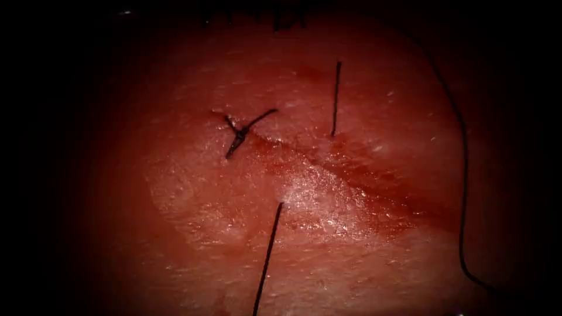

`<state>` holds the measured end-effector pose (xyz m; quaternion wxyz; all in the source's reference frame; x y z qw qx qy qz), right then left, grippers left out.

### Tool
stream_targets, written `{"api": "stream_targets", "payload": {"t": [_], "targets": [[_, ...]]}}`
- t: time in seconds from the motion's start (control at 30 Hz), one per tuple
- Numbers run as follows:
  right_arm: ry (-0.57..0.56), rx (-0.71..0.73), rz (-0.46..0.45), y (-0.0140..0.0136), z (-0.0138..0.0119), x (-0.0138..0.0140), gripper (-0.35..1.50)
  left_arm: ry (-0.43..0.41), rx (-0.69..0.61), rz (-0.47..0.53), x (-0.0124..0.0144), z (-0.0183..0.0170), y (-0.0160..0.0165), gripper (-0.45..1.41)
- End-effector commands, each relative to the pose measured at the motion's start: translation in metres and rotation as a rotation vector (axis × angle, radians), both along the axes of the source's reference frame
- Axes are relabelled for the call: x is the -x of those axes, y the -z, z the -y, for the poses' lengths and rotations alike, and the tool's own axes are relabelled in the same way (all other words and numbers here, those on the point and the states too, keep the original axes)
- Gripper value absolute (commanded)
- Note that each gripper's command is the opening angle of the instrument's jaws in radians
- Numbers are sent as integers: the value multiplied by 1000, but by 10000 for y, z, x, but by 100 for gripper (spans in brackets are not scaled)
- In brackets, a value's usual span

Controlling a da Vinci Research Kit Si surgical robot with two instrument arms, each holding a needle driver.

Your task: Wound Closure

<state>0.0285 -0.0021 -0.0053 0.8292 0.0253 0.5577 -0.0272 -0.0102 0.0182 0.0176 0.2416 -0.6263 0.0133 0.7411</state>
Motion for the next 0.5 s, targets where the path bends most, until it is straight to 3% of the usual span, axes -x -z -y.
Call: {"api": "stream_targets", "payload": {"t": [0.03,0.1,0.13,0.17,0.2,0.23,0.3,0.5], "targets": [[2,-2,-2,-3,6,-6,-35,-1,1,1,6,-1,-5,-45],[-8,-27,3,-2,2,-6,-35,-1,1,1,6,-1,-6,-45],[-27,-43,-6,-2,-3,-5,9,0,-4,2,6,-1,-6,-45],[-58,-74,-20,-3,-11,1,66,0,-2,2,6,0,-7,-45],[-58,-74,-20,-3,-11,1,66,0,-2,2,6,0,-7,-45],[-66,-91,-22,-5,-14,5,89,1,-1,1,7,0,-8,-45],[-74,-120,-23,-8,-19,14,103,0,-5,-3,9,2,-11,-45],[-88,-166,-19,-20,-33,44,109,-7,-5,-26,21,9,-28,-45]]}}
